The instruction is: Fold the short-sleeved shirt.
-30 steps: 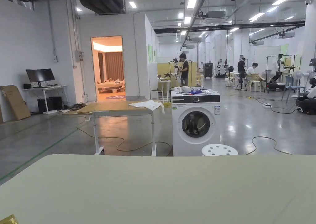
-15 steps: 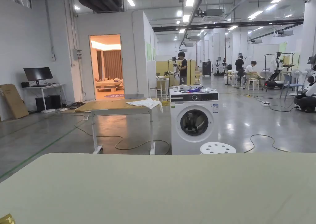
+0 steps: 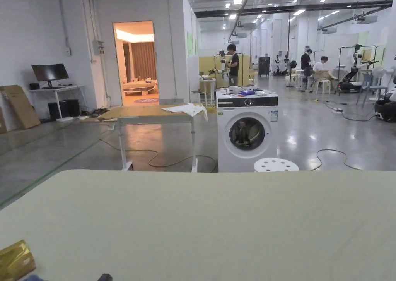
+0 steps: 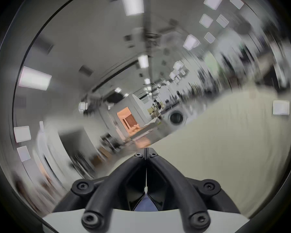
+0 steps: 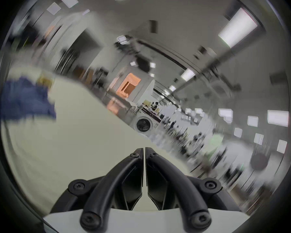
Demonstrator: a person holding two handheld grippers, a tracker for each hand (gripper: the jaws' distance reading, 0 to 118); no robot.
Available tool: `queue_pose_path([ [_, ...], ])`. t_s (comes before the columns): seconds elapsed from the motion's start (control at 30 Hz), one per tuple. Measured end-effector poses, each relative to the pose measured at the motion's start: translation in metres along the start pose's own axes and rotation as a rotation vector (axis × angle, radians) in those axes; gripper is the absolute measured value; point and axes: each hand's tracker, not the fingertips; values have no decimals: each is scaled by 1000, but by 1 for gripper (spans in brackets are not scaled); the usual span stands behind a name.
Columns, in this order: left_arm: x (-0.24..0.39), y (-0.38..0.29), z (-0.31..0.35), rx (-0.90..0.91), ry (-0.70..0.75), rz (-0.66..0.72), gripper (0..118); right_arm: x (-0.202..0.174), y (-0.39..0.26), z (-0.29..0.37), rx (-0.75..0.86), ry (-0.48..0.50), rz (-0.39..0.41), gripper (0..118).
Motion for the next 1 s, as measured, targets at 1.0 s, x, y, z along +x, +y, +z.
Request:
queue_pose_path([
  [1.0, -84, -55, 13, -23, -57, 957, 0, 41, -52, 2, -68, 155, -930, 0],
])
